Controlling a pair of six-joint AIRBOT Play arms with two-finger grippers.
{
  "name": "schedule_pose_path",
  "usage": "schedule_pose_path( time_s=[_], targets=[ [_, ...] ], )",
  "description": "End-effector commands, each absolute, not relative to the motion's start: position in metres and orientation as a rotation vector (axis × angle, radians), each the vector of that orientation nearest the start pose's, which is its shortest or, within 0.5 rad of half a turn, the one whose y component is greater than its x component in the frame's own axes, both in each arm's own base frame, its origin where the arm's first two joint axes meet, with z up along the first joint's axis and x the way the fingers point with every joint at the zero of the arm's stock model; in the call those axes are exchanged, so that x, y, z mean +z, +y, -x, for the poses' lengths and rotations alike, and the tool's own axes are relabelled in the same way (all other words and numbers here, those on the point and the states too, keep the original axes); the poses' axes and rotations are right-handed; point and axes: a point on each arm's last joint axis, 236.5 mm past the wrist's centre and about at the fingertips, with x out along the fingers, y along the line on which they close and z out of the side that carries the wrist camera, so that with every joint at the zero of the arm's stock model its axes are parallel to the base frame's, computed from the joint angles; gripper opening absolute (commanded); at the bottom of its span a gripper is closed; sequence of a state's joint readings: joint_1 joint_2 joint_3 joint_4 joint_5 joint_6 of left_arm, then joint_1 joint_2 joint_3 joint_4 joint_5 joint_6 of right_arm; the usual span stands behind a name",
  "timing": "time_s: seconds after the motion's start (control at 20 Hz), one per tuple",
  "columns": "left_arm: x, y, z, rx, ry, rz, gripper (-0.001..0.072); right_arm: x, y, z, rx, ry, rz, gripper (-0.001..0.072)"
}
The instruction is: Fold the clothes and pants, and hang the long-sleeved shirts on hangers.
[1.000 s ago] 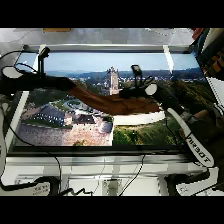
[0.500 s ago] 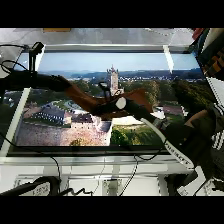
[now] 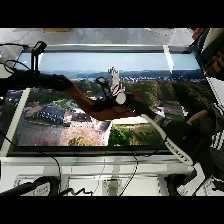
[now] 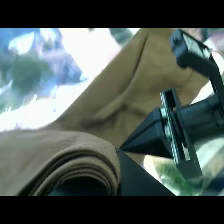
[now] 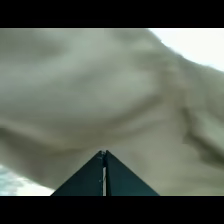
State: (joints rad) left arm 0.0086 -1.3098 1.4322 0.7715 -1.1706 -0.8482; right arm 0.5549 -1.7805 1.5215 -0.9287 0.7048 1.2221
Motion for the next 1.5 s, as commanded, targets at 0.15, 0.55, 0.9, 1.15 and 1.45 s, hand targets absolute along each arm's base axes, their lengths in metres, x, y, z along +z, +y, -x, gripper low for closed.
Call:
schedule_pose_path(
  time_s=[0.15,0.55,0.9,1.15,1.45],
  targets=[
    [0.187,-0.282,-0.475,-0.834,0.493,0.240,0.0019,0.017,0.199,-0.508,0.559,0.983,-0.142,0.0009],
    [0.046,-0.463,-0.441,-0.797,0.517,0.172,0.0062,0.026,0.059,-0.499,0.388,1.083,-0.277,0.0011],
    [0.103,-0.446,-0.448,-0.811,0.348,0.017,0.0720,0.000,-0.023,-0.493,0.220,1.132,-0.165,0.0009],
    [0.178,-0.391,-0.475,-0.730,0.225,0.064,0.0720,-0.049,-0.014,-0.449,0.409,1.284,-0.417,0.0009],
    [0.196,-0.378,-0.478,-0.713,0.197,0.074,0.0720,-0.084,0.043,-0.451,0.465,1.299,-0.756,0.0695]
  ],
)
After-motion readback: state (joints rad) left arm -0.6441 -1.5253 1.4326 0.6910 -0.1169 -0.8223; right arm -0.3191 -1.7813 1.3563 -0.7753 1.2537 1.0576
